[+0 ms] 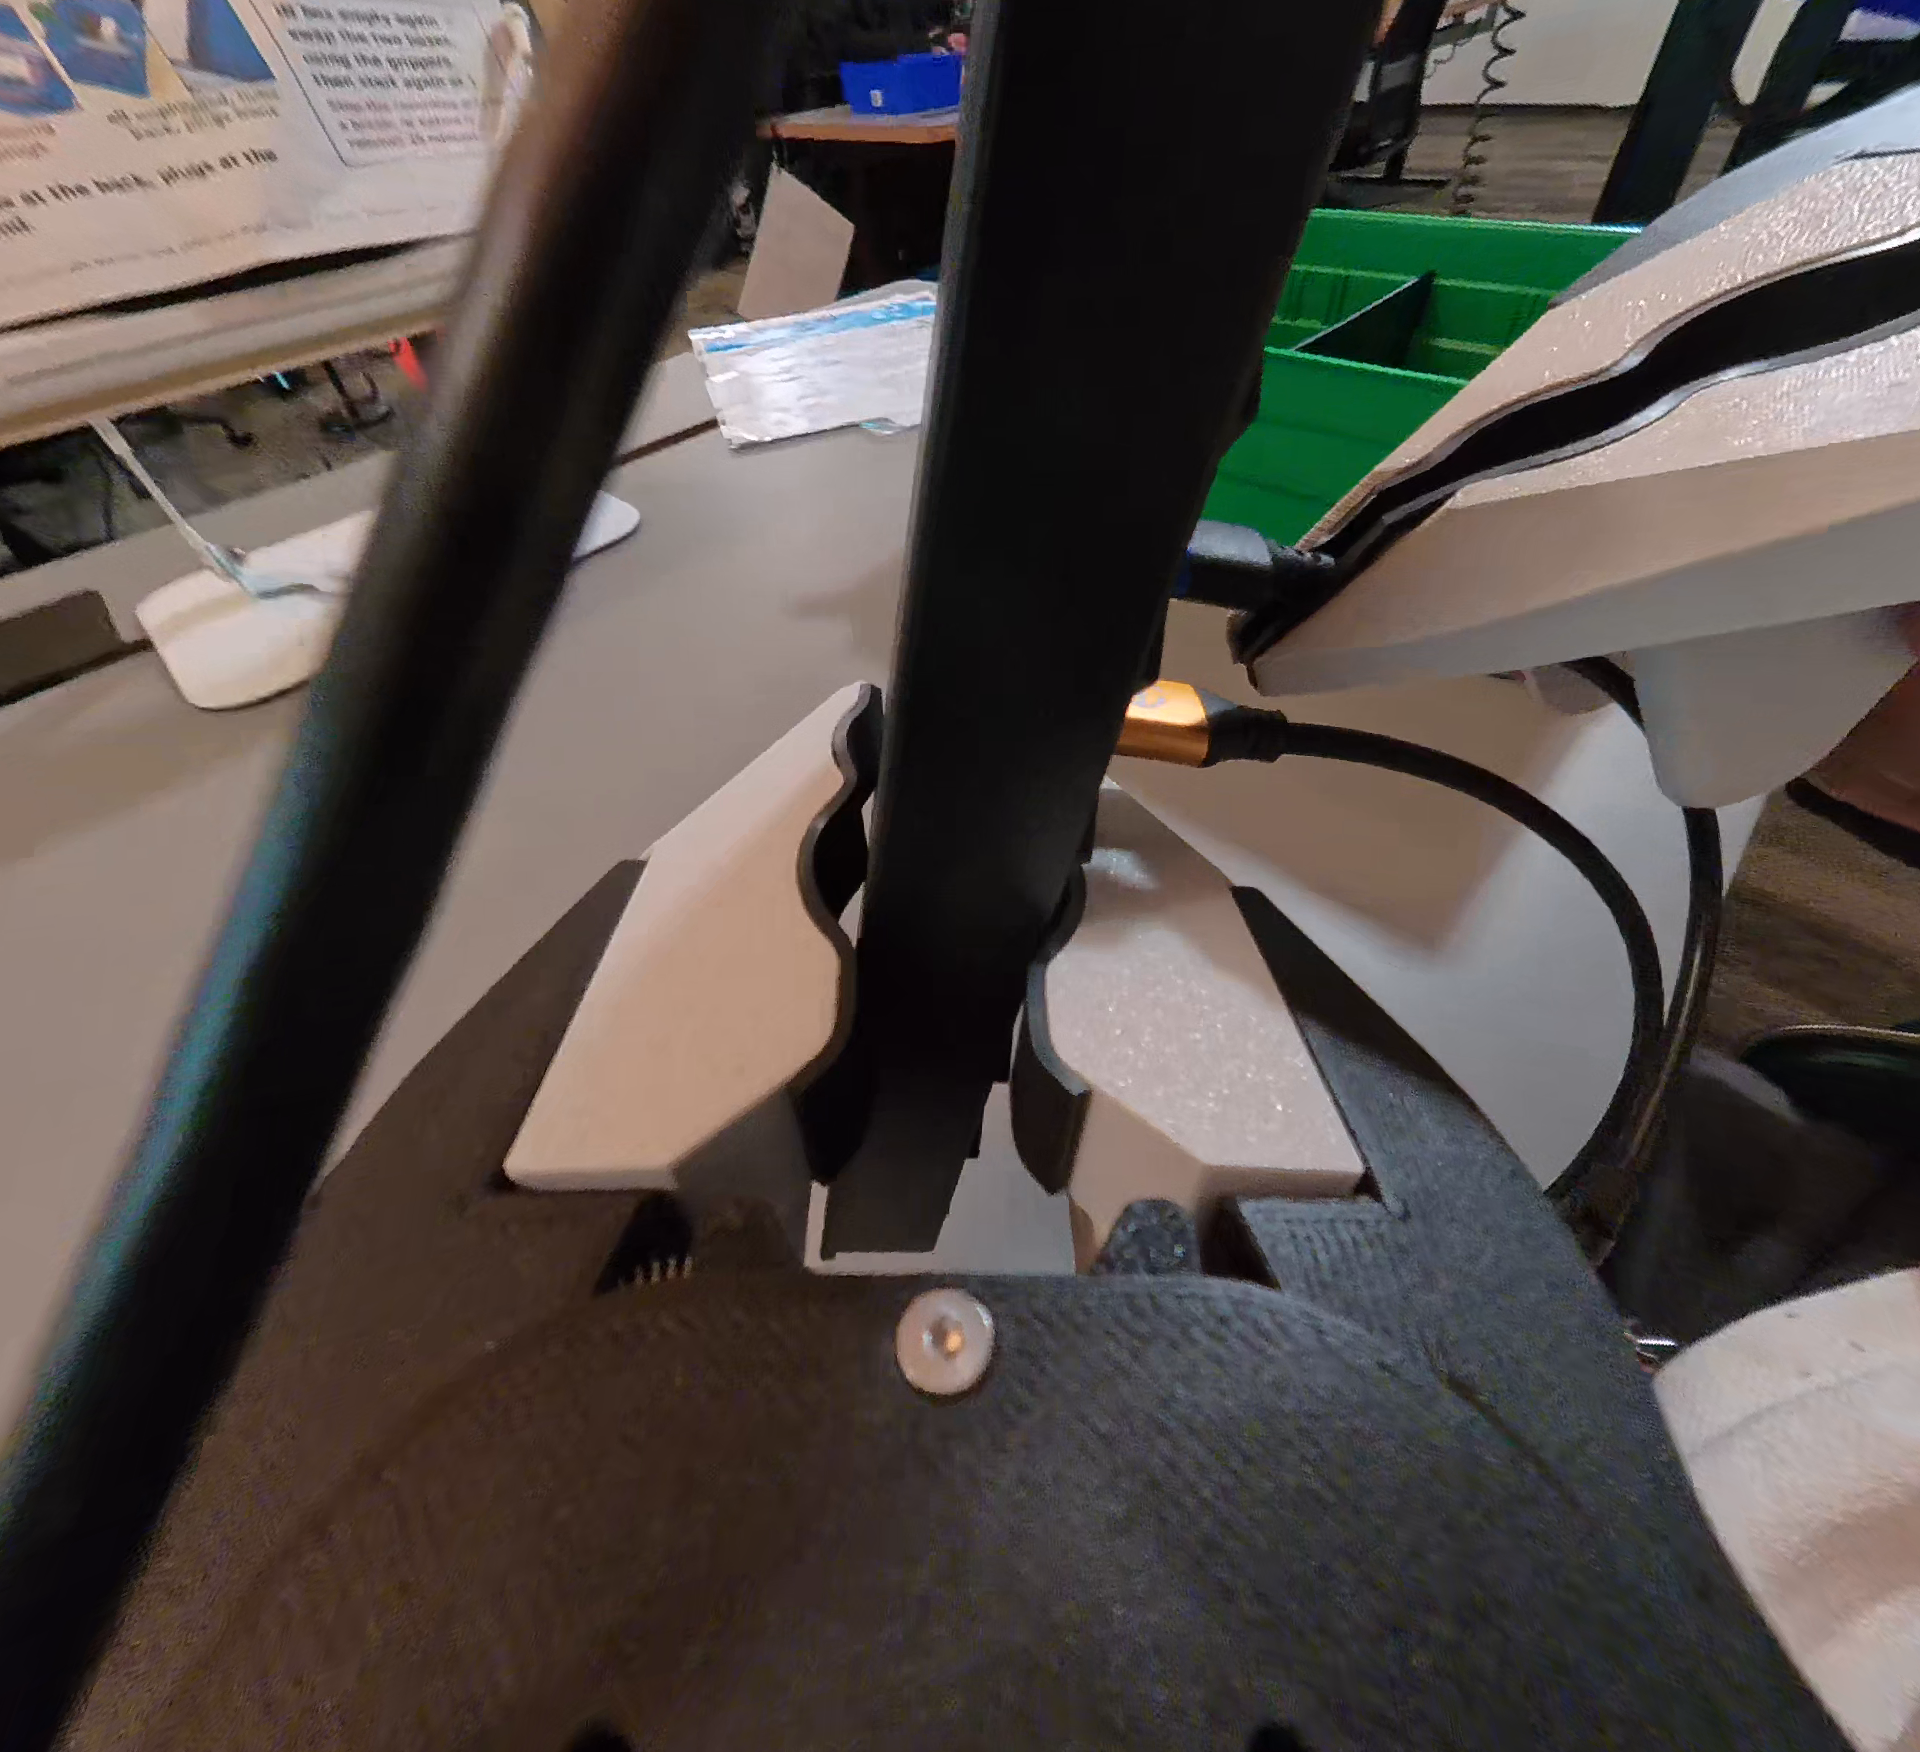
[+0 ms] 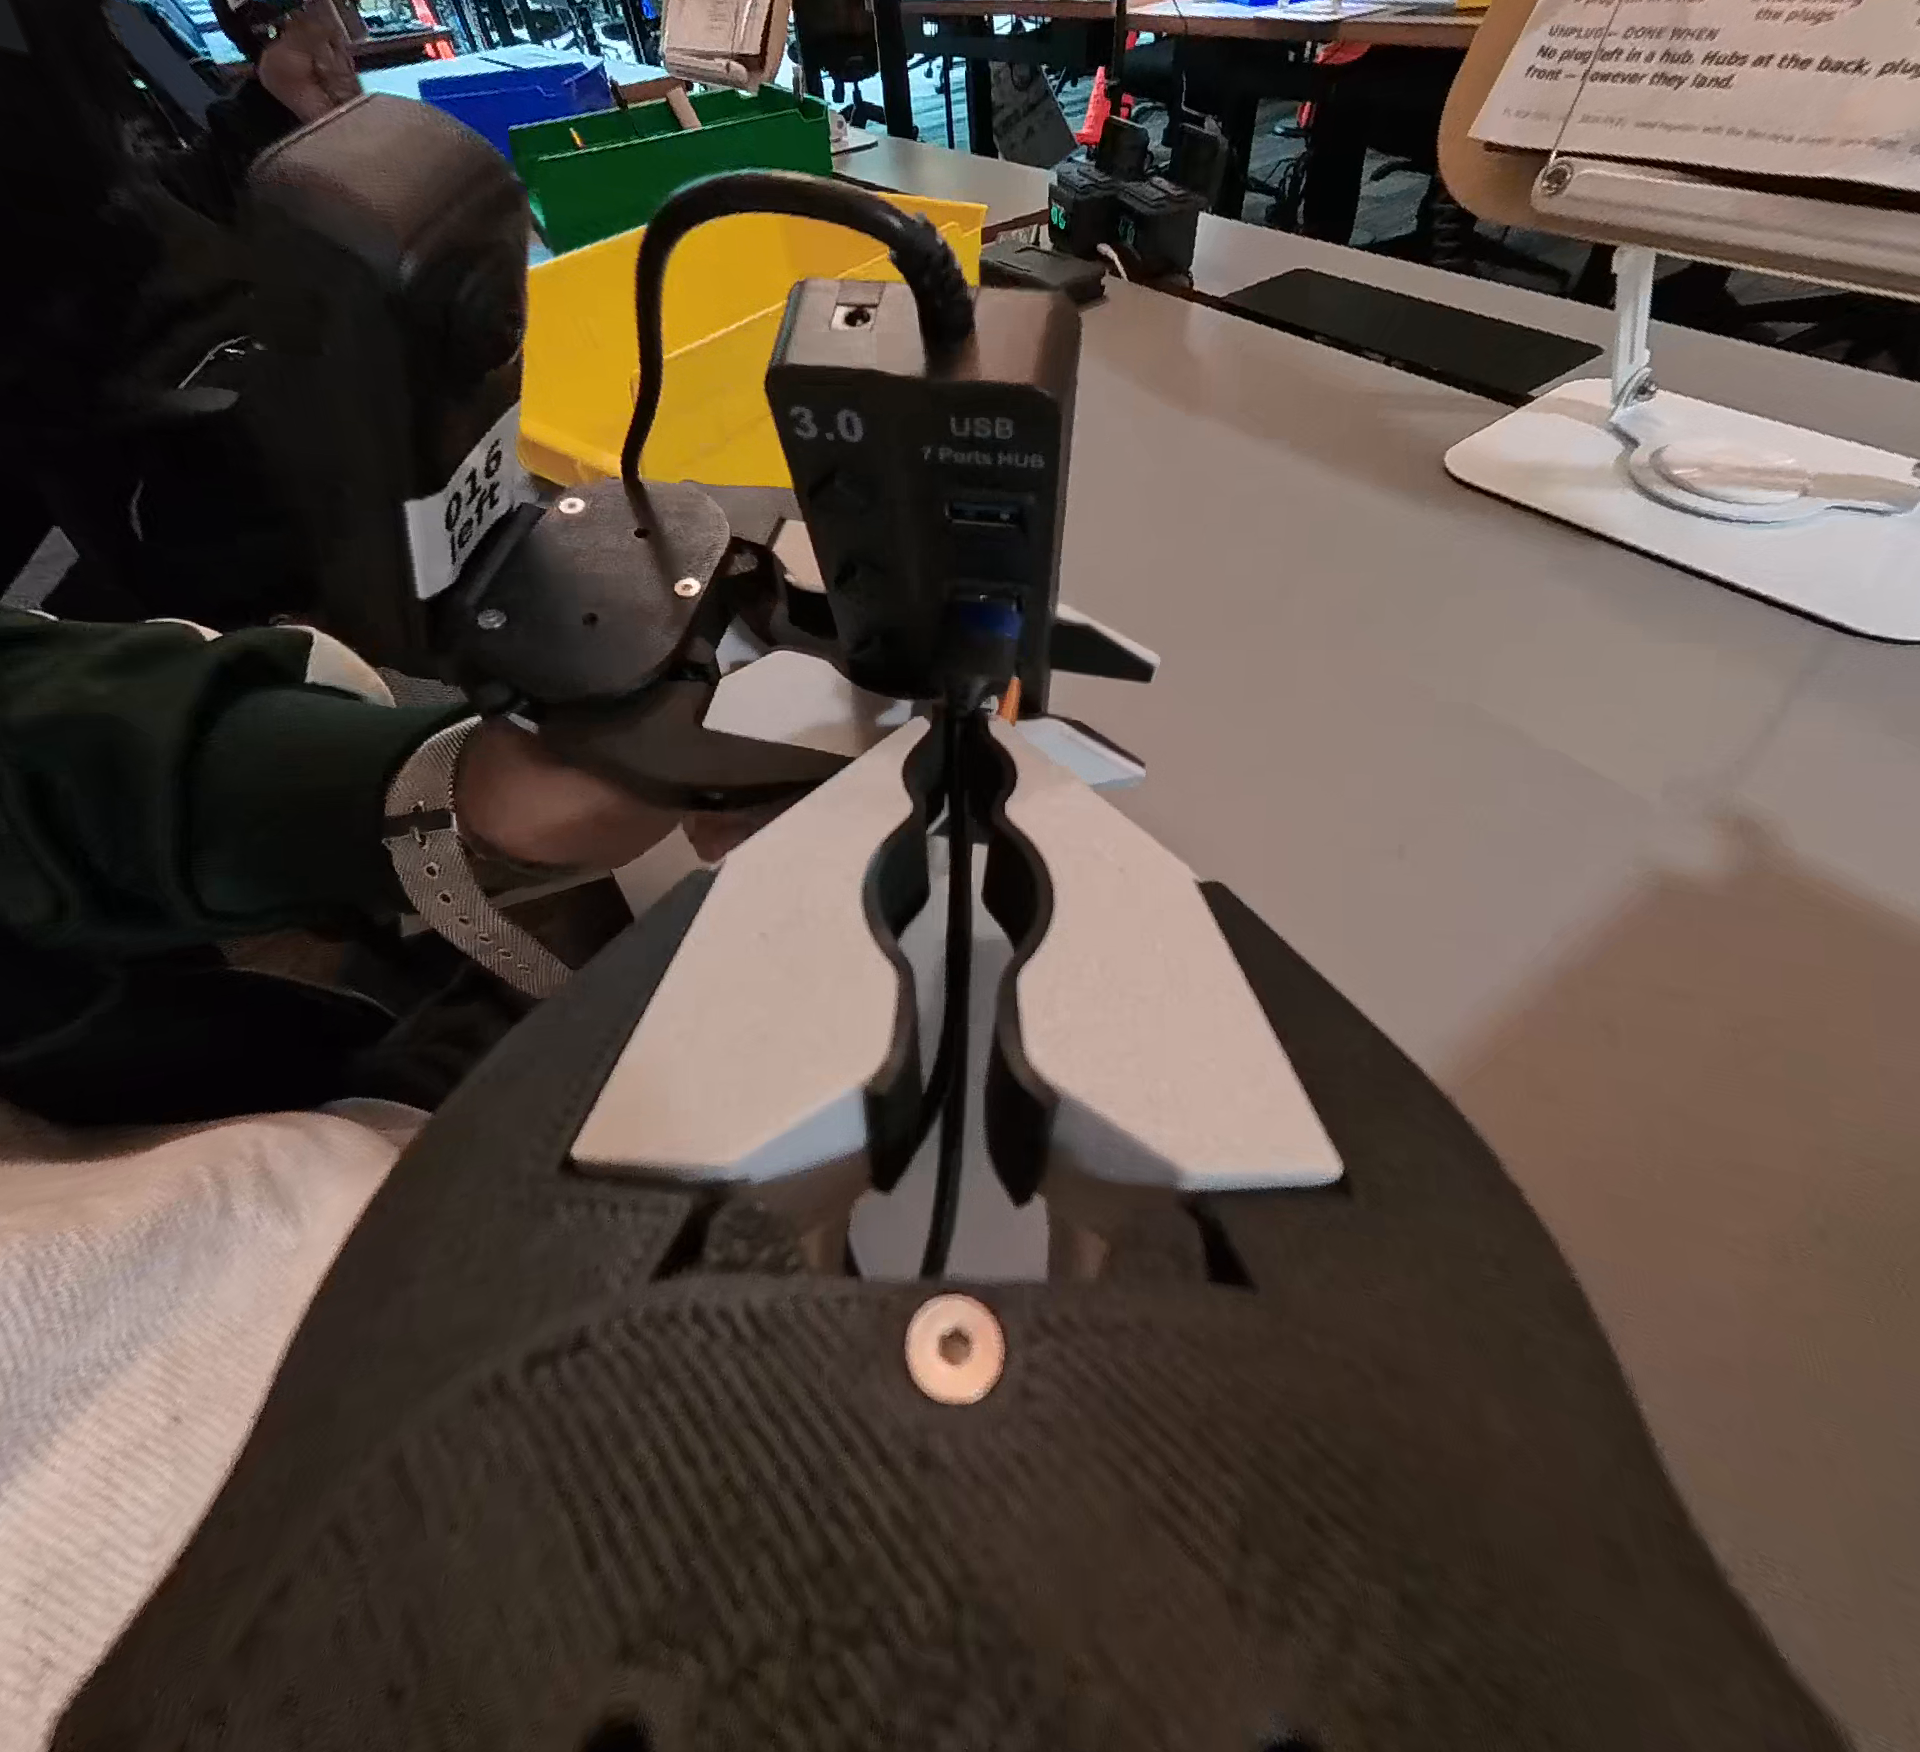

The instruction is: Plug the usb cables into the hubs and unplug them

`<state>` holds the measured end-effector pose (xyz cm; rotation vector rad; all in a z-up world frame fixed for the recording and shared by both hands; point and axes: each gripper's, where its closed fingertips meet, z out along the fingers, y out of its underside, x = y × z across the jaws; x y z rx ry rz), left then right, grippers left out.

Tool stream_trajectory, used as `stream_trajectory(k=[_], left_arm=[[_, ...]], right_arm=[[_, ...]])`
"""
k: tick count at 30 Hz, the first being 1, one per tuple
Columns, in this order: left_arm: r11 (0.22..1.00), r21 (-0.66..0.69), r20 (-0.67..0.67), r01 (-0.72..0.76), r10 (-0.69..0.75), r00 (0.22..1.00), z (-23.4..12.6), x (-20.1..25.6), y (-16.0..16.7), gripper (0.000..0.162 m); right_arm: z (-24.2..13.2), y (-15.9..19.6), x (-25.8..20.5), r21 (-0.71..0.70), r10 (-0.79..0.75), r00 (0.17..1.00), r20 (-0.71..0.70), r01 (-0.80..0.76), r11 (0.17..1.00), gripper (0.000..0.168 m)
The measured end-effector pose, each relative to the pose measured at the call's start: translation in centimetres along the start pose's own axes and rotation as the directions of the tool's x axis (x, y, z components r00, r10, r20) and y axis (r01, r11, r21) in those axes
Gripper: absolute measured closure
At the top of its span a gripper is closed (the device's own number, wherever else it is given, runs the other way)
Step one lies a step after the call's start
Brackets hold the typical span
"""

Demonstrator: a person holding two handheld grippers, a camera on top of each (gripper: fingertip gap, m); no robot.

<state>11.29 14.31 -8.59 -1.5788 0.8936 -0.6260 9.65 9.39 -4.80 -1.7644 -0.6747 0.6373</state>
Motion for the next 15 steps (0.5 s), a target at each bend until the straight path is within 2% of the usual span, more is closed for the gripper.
stream_trajectory(k=[2, 3, 5, 7, 10, 12, 15], left_arm=[[1.000, 0.001, -0.002, 0.030, -0.030, 1.000, 0.0, -0.1, 0.0, 0.138], [0.995, 0.007, 0.050, 0.100, -0.101, 0.994, 0.0, -1.2, -0.1, 0.139], [0.905, 0.019, 0.093, 0.426, -0.425, 0.900, -0.5, -6.9, 0.8, 0.140], [0.915, 0.088, 0.158, 0.395, -0.404, 0.901, -2.6, -11.4, 0.2, 0.139], [0.931, 0.164, 0.152, 0.325, -0.350, 0.925, -4.2, -11.8, -1.7, 0.140], [0.937, 0.148, 0.139, 0.315, -0.335, 0.932, -3.8, -11.1, -1.3, 0.140], [0.954, 0.094, 0.131, 0.285, -0.295, 0.946, -2.8, -10.0, 0.2, 0.136]], right_arm=[[0.0, -0.1, -0.2, 0.013, 0.045, 0.999, 0.026, -0.045, 0.999, 0.167], [-0.1, -0.2, -0.7, 0.024, 0.085, 0.993, 0.077, -0.087, 0.996, 0.167], [-0.8, -1.0, -2.1, 0.058, 0.173, 0.968, 0.182, -0.186, 0.981, 0.168], [-1.5, -1.4, -1.5, 0.082, 0.086, 0.992, 0.095, -0.094, 0.992, 0.167], [-3.4, -4.0, 0.7, 0.164, -0.072, 0.997, -0.043, 0.078, 0.983, 0.166], [-6.3, -6.2, 3.6, 0.252, -0.110, 0.980, -0.163, 0.149, 0.956, 0.165], [-13.1, -9.0, 9.0, 0.374, -0.080, 0.927, -0.366, 0.225, 0.899, 0.165]])
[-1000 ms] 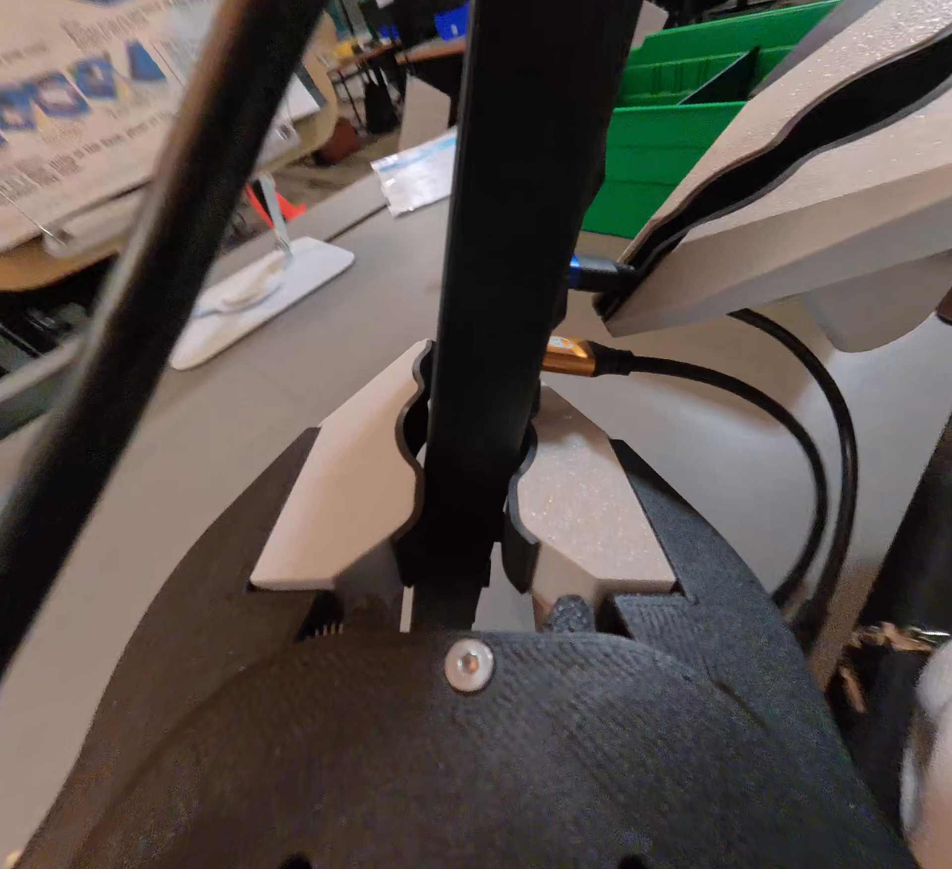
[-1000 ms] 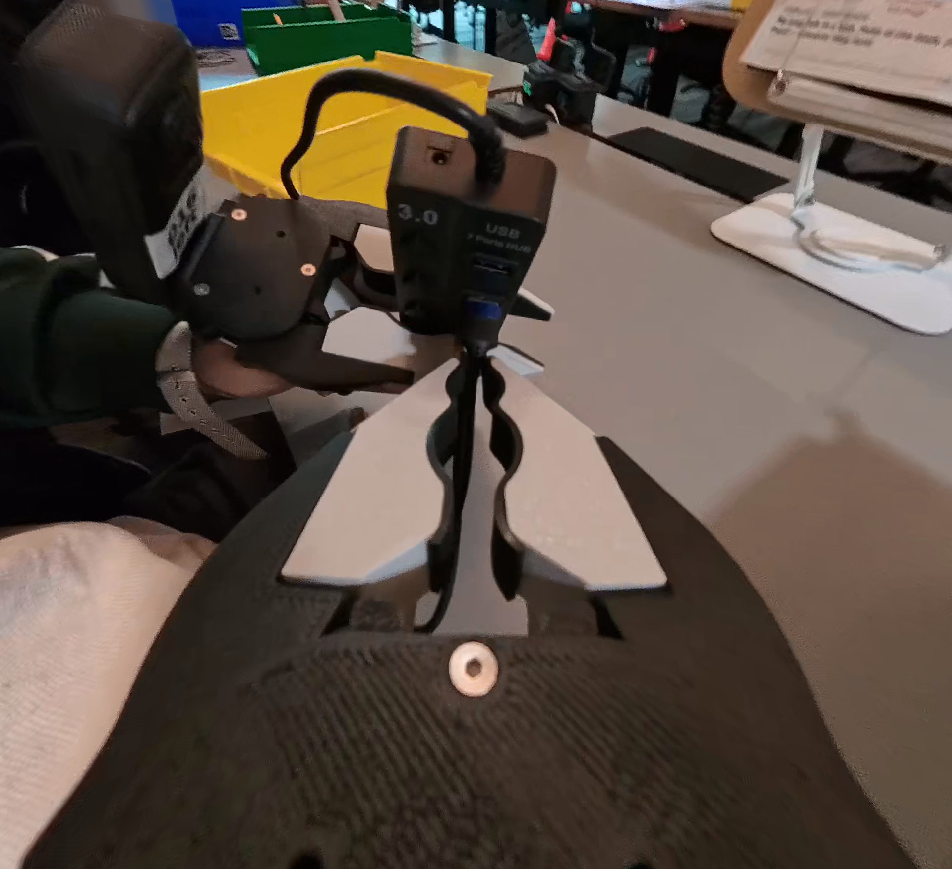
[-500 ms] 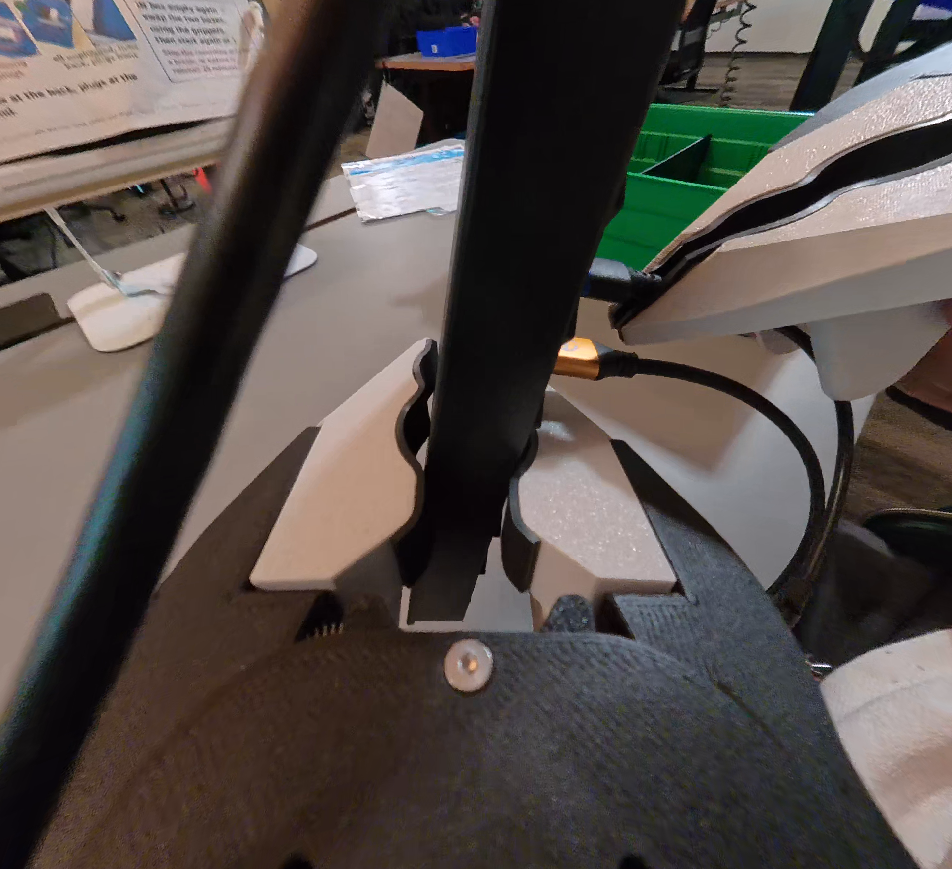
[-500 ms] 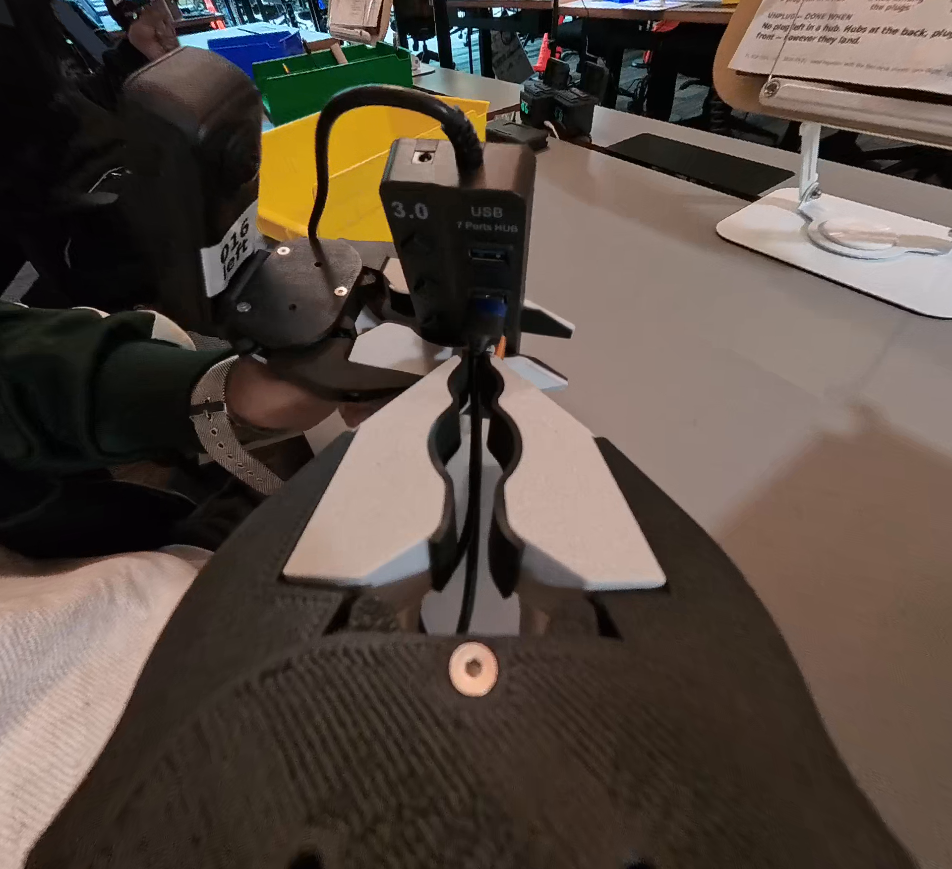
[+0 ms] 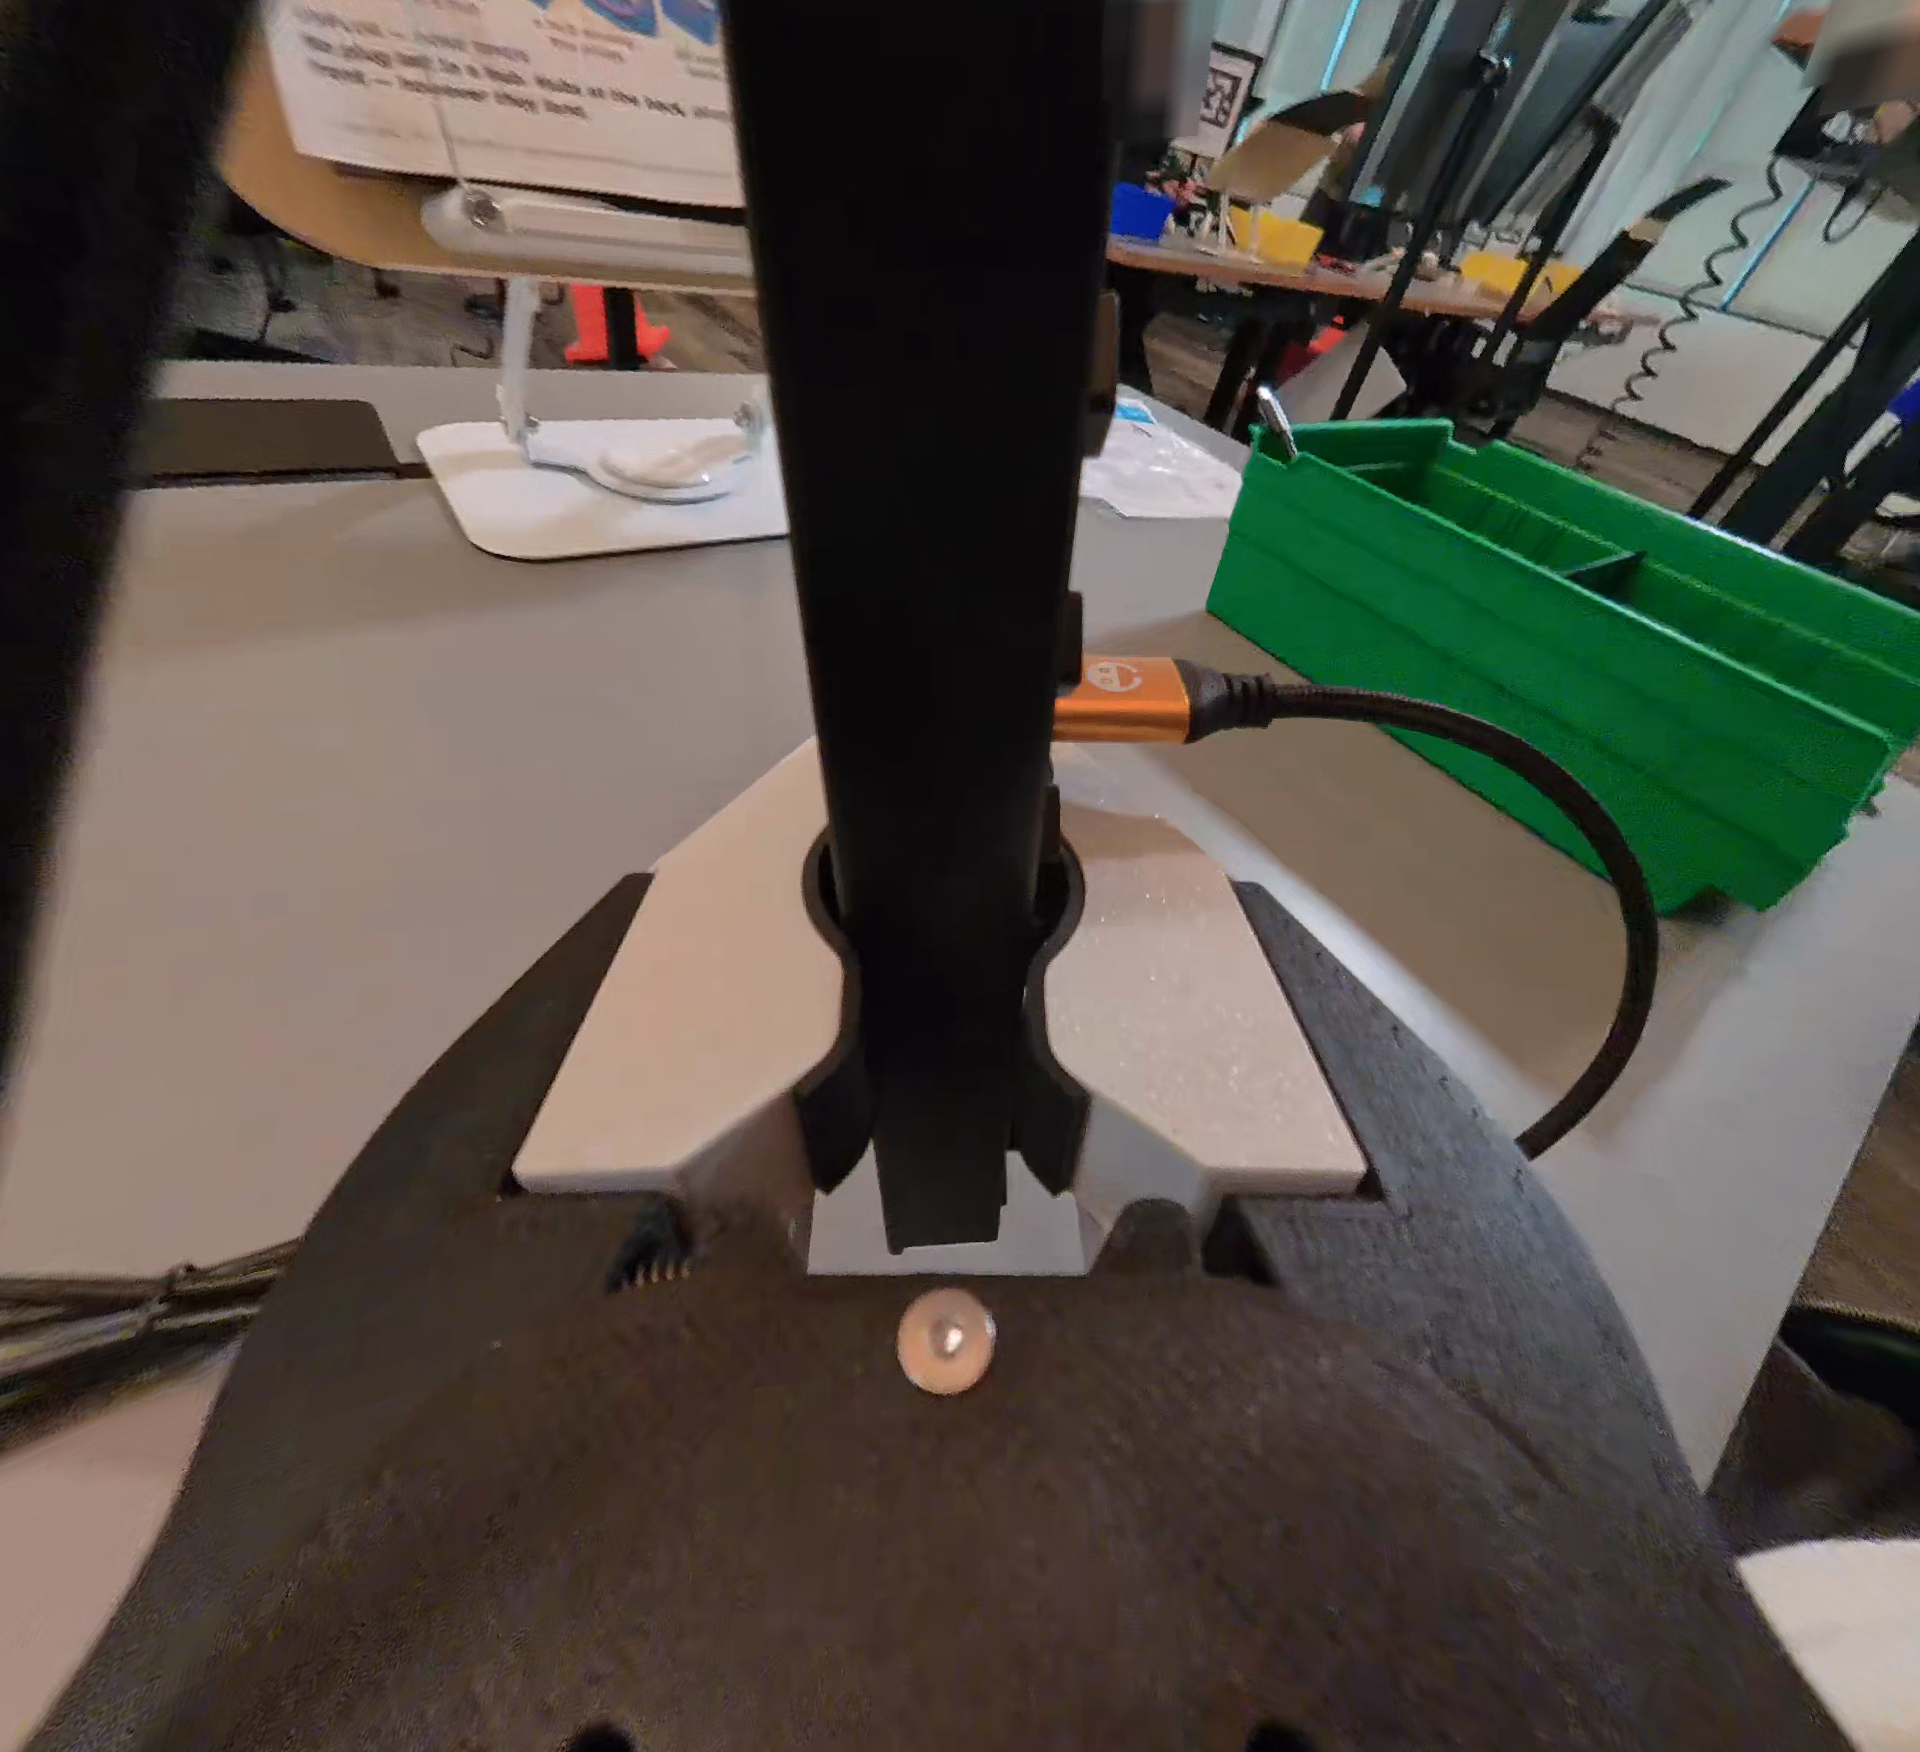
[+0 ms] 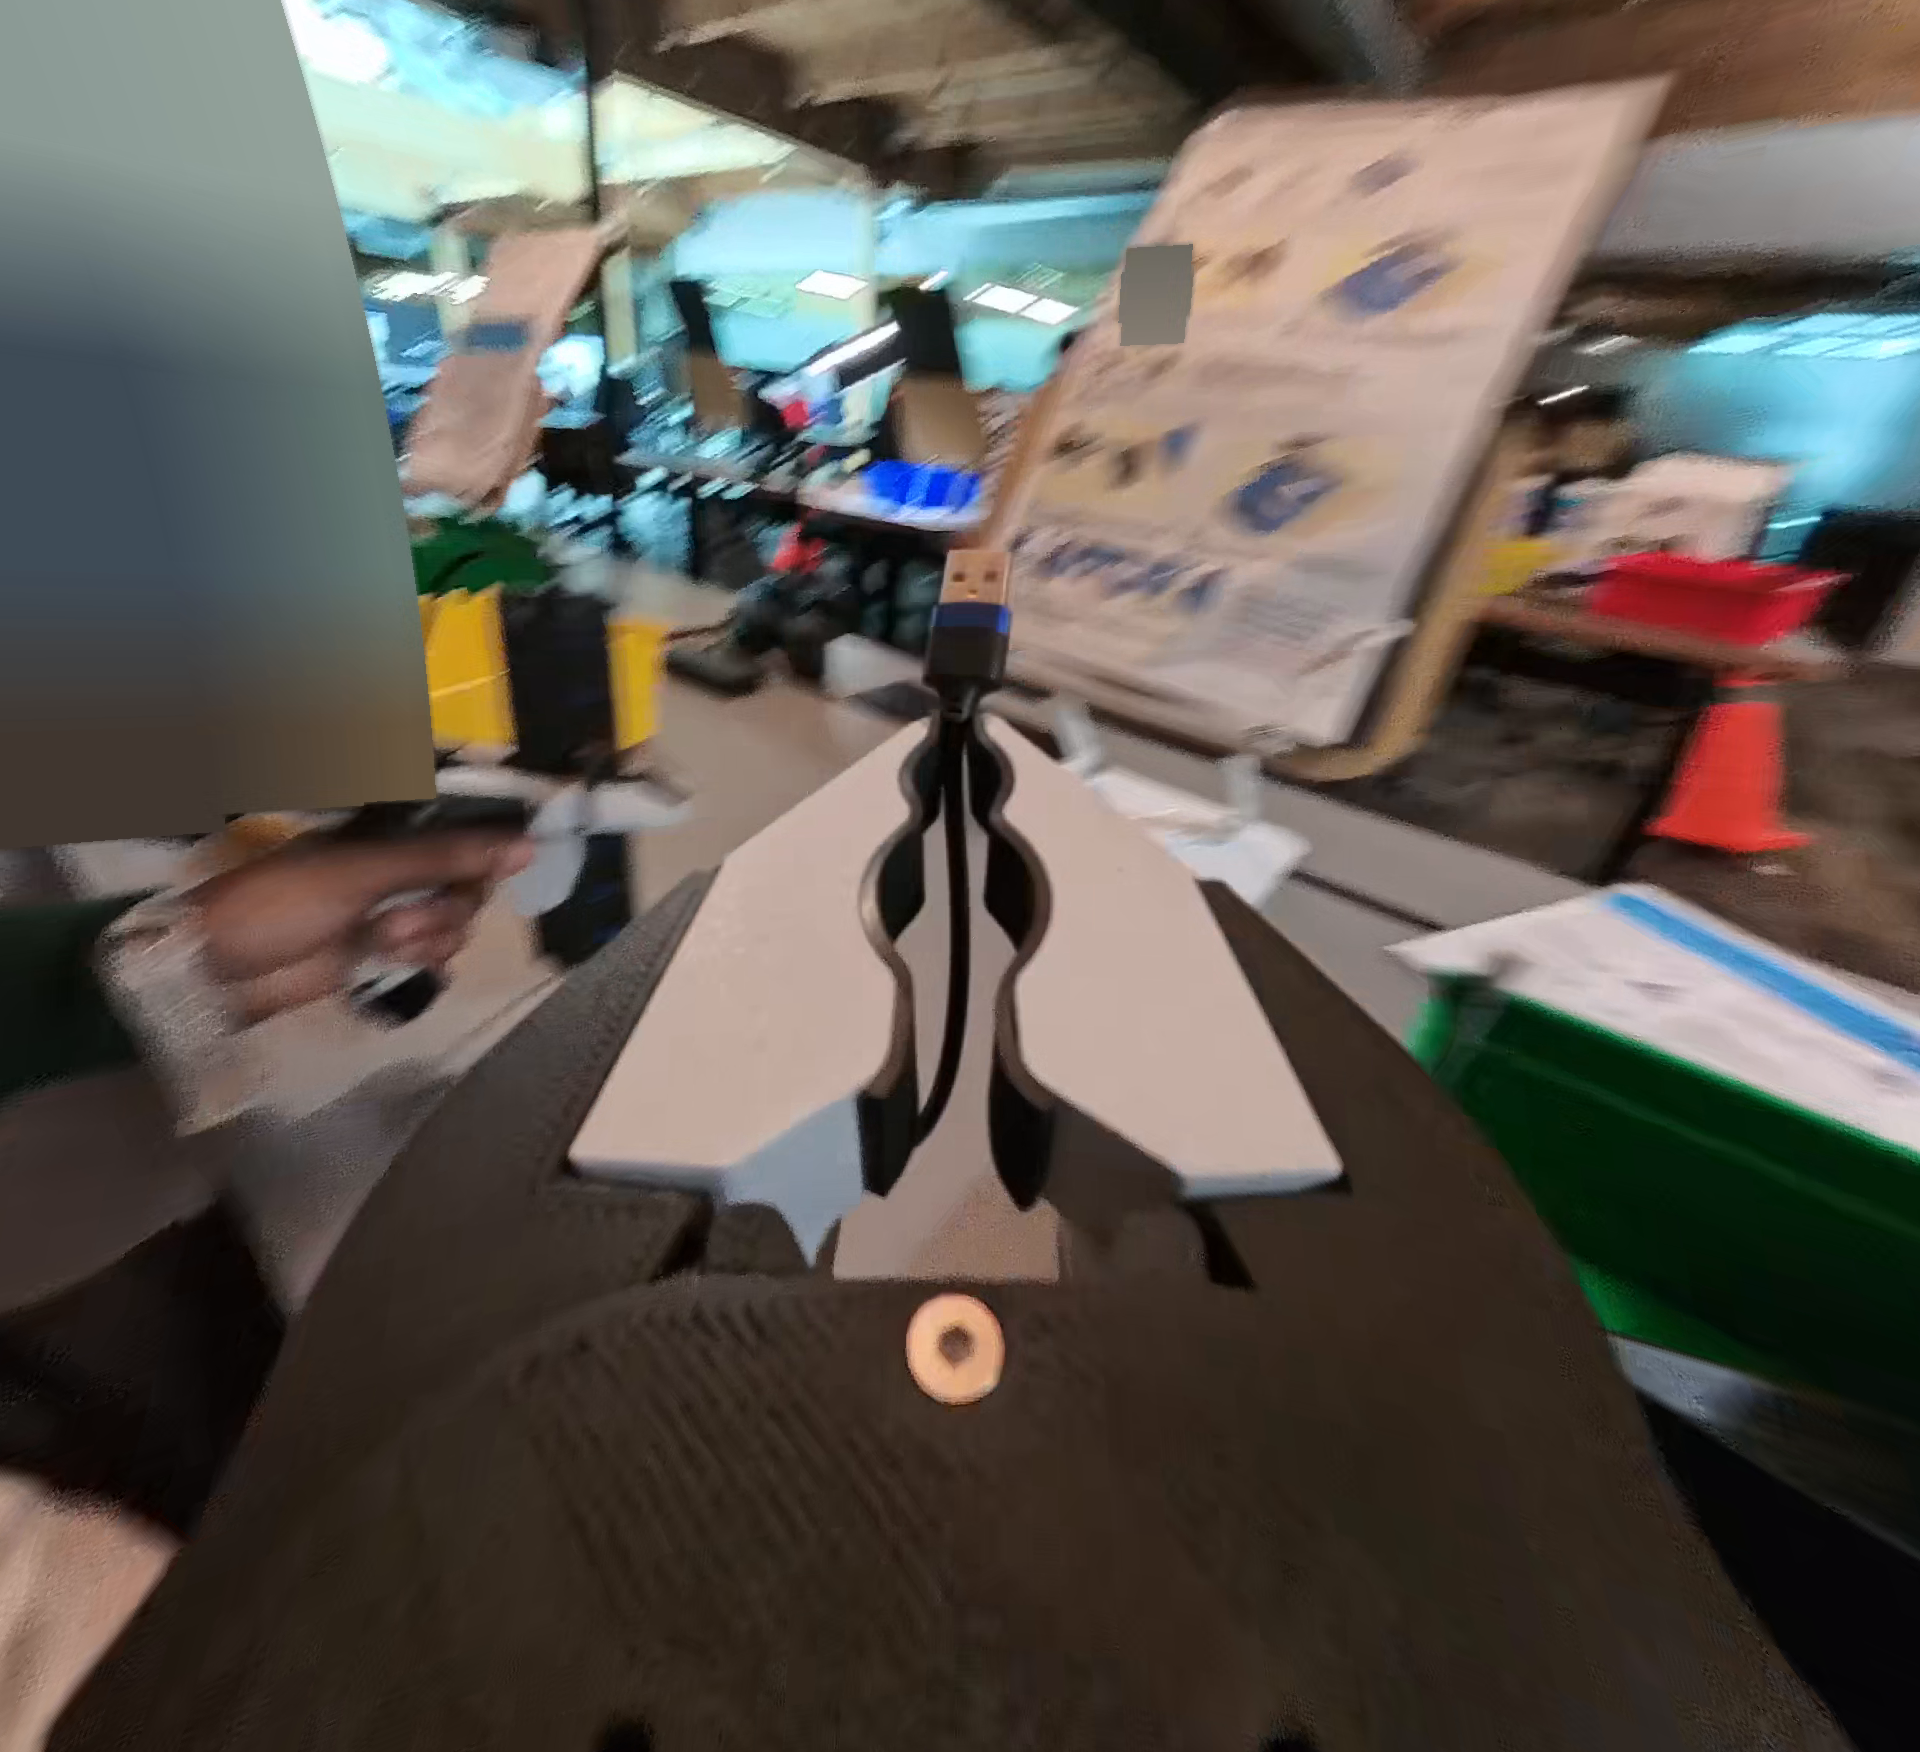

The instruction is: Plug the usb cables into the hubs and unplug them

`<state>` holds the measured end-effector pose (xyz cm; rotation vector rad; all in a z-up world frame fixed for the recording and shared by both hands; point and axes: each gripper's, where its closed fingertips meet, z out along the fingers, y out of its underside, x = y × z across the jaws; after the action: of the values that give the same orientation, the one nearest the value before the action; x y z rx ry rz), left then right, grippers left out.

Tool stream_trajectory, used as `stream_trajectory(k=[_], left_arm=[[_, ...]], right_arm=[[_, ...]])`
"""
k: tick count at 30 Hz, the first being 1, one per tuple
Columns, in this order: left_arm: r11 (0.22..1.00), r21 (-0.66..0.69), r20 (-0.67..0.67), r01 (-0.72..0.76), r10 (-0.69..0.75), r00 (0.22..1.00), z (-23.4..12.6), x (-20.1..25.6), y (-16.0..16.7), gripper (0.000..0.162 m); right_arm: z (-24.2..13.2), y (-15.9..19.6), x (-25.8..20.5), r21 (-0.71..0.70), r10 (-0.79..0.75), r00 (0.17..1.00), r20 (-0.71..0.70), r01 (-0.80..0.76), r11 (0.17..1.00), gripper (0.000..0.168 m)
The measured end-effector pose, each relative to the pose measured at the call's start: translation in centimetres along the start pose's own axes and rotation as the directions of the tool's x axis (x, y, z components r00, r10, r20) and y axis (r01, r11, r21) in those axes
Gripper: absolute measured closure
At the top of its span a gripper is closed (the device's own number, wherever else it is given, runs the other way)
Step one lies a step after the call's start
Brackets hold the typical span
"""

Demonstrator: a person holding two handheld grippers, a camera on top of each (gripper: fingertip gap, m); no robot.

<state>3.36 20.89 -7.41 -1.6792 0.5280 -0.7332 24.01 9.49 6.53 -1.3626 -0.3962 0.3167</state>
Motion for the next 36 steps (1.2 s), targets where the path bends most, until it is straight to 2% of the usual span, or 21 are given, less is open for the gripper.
stream_trajectory(k=[2, 4, 9, 14, 18, 20, 22, 25, 31, 36], left_arm=[[1.000, -0.007, -0.019, -0.009, 0.009, 1.000, 0.2, 0.6, 0.3, 0.138], [1.000, -0.011, -0.032, -0.024, 0.023, 0.999, 0.4, 1.0, 0.5, 0.139], [0.999, -0.034, -0.057, -0.033, 0.031, 0.998, 0.8, 1.7, 1.3, 0.140], [0.998, -0.039, -0.070, -0.044, 0.041, 0.997, 0.8, 2.0, 1.5, 0.140], [0.998, -0.042, -0.072, -0.044, 0.041, 0.997, 0.8, 1.9, 1.6, 0.140], [0.998, -0.044, -0.074, -0.039, 0.036, 0.997, 0.7, 1.8, 1.7, 0.140], [0.998, -0.045, -0.075, -0.035, 0.032, 0.997, 0.7, 1.7, 1.8, 0.140], [0.998, -0.050, -0.076, -0.035, 0.031, 0.997, 0.7, 1.7, 2.0, 0.140], [0.997, -0.060, -0.091, -0.048, 0.042, 0.995, 0.8, 2.1, 2.4, 0.140], [0.997, -0.061, -0.085, -0.053, 0.048, 0.995, 0.9, 2.1, 2.4, 0.140]], right_arm=[[-2.6, -1.0, 5.1, 0.025, -0.010, 0.989, -0.144, 0.014, 1.000, 0.165], [-4.9, -0.4, 9.0, 0.015, 0.000, 0.969, -0.246, 0.004, 1.000, 0.165], [-7.0, 4.0, 14.0, -0.061, 0.032, 0.943, -0.333, -0.056, 0.997, 0.165], [-6.8, 8.8, 15.6, -0.168, 0.107, 0.936, -0.334, -0.171, 0.971, 0.165], [-6.8, 11.3, 16.2, -0.265, 0.078, 0.934, -0.348, -0.178, 0.948, 0.163], [-6.9, 12.4, 16.8, -0.308, 0.059, 0.922, -0.382, -0.187, 0.933, 0.149], [-7.0, 13.2, 17.5, -0.332, 0.040, 0.902, -0.431, -0.200, 0.922, 0.121], [-6.9, 12.3, 17.7, -0.331, -0.033, 0.885, -0.465, -0.139, 0.933, 0.101], [-6.8, 11.0, 17.6, -0.410, -0.256, 0.833, -0.491, 0.038, 0.911, 0.096], [-7.2, 10.9, 18.0, -0.366, -0.182, 0.838, -0.514, -0.023, 0.930, 0.096]])
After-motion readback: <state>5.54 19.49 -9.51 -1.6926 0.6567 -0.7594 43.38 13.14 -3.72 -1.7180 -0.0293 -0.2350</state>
